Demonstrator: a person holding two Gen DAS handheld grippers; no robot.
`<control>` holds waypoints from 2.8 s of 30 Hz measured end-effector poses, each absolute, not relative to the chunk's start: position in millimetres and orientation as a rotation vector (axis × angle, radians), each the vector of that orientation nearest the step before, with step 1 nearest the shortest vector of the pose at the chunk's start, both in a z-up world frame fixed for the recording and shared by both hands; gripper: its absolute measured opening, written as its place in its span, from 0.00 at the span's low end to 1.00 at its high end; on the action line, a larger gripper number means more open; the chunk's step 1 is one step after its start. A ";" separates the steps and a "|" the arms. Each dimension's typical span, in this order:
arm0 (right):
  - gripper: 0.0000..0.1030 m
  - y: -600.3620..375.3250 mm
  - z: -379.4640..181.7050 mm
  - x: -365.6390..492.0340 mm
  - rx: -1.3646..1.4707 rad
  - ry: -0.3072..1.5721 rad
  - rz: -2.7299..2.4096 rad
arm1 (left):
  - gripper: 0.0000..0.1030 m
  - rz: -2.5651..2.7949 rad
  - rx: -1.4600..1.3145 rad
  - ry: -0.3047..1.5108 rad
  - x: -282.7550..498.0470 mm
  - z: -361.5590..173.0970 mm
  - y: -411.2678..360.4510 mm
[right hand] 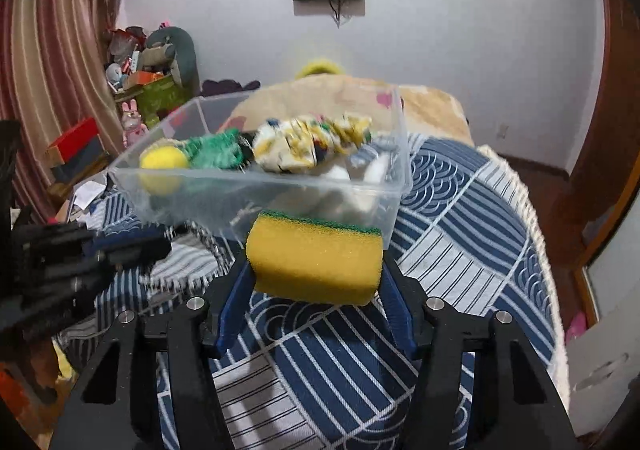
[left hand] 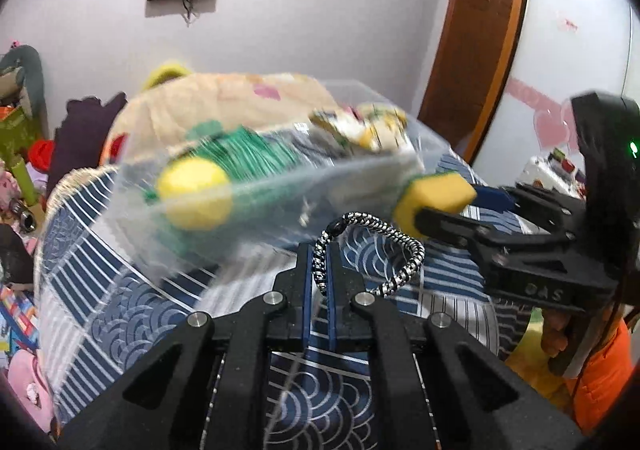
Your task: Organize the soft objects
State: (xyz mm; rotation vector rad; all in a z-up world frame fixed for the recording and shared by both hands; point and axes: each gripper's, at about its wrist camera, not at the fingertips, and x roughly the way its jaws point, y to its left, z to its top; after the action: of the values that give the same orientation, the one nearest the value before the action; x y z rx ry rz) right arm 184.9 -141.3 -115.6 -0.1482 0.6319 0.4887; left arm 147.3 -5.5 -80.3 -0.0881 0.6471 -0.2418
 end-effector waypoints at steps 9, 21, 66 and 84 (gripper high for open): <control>0.55 -142.6 -77.5 170.3 -0.126 0.510 0.515 | 0.05 -0.166 -0.108 0.513 133.0 -34.0 22.6; 0.55 -106.9 -70.8 196.4 -0.108 0.491 0.544 | 0.05 -0.069 -0.130 0.488 162.4 -27.3 47.1; 0.80 -131.2 -28.5 134.6 -0.076 0.317 0.571 | 0.57 -0.091 -0.103 0.278 70.3 18.3 27.6; 1.00 -149.0 -32.4 104.9 -0.065 0.206 0.512 | 1.00 -0.035 -0.070 0.175 32.1 20.5 17.8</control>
State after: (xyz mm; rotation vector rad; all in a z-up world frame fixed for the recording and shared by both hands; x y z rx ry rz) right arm 104.9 -149.0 -32.4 -0.0651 0.2058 0.5117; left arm 32.1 17.8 20.5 -0.0700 0.1754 -0.0350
